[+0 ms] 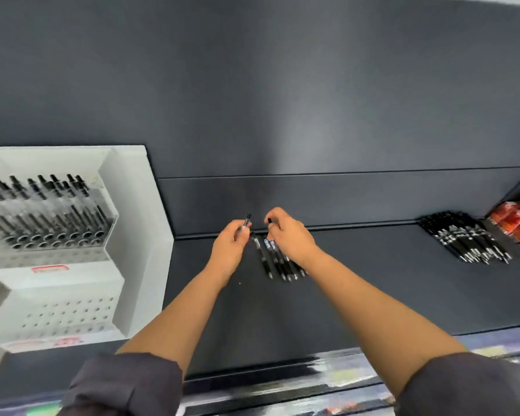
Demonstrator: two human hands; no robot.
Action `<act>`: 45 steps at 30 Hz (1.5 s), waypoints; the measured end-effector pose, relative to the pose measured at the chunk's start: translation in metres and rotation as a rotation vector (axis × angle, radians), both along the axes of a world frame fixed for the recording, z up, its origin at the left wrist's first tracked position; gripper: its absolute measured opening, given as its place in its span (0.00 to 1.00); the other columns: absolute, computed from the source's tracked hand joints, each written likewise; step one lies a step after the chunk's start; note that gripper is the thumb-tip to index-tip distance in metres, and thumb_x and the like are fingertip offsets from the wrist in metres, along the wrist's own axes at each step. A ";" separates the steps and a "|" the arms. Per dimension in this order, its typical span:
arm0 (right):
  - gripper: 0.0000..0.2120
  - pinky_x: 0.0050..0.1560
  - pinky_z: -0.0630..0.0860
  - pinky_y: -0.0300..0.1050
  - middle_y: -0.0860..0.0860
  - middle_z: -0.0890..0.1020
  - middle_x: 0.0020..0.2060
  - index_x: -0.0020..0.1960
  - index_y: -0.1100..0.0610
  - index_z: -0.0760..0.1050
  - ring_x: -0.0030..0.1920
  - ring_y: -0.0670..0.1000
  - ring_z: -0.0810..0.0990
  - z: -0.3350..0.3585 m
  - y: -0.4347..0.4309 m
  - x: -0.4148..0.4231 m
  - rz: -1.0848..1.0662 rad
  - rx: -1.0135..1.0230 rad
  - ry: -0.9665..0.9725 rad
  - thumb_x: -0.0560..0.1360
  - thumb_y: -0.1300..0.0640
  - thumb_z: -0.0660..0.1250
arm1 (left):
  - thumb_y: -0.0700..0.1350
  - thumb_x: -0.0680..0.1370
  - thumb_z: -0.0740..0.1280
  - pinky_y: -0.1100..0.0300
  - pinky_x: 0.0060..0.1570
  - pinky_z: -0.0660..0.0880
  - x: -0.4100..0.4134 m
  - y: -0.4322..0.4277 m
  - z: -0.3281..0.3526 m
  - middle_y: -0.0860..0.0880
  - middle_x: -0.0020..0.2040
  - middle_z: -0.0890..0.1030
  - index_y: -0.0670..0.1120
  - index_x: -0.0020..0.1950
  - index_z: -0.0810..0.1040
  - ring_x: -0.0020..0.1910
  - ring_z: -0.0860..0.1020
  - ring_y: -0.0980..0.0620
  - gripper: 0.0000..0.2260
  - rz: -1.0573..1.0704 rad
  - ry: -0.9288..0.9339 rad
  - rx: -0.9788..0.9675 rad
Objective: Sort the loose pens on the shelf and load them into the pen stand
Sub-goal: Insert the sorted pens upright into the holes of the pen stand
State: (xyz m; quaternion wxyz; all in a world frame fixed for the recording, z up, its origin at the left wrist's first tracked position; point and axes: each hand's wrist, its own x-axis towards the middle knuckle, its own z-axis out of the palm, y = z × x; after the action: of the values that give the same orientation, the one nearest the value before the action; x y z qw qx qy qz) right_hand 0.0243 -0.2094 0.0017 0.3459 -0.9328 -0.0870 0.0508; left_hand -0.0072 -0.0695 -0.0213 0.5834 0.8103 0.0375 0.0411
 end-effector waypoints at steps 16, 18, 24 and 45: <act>0.05 0.45 0.75 0.45 0.46 0.82 0.36 0.44 0.52 0.72 0.40 0.45 0.80 0.066 0.134 -0.102 0.235 0.401 -0.216 0.76 0.53 0.67 | 0.40 0.76 0.67 0.60 0.46 0.72 -0.138 0.130 0.070 0.51 0.42 0.79 0.47 0.49 0.78 0.43 0.76 0.52 0.04 0.312 -0.207 0.206; 0.04 0.48 0.76 0.47 0.46 0.82 0.39 0.43 0.53 0.75 0.44 0.47 0.80 0.078 0.153 -0.101 0.272 0.403 -0.248 0.75 0.54 0.68 | 0.40 0.75 0.69 0.61 0.45 0.73 -0.141 0.154 0.082 0.53 0.40 0.79 0.49 0.47 0.76 0.41 0.77 0.55 0.05 0.365 -0.258 0.191; 0.04 0.48 0.78 0.55 0.42 0.76 0.37 0.43 0.53 0.77 0.40 0.49 0.77 0.113 0.206 -0.087 0.278 0.445 -0.337 0.76 0.56 0.66 | 0.42 0.74 0.70 0.71 0.37 0.71 -0.125 0.217 0.110 0.57 0.38 0.77 0.49 0.46 0.74 0.39 0.75 0.60 0.06 0.443 -0.418 0.223; 0.06 0.38 0.72 0.43 0.41 0.79 0.38 0.46 0.47 0.77 0.40 0.45 0.76 0.089 0.258 -0.048 0.130 0.056 -0.420 0.77 0.49 0.63 | 0.44 0.76 0.67 0.59 0.36 0.71 -0.054 0.251 0.086 0.51 0.36 0.76 0.46 0.43 0.70 0.37 0.75 0.51 0.06 0.186 -0.340 0.535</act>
State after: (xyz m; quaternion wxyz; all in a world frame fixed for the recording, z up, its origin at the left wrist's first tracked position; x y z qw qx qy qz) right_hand -0.0238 0.0489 0.0902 0.3420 -0.9054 -0.2186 -0.1248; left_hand -0.0617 0.1820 0.0645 0.3417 0.9093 0.0011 0.2374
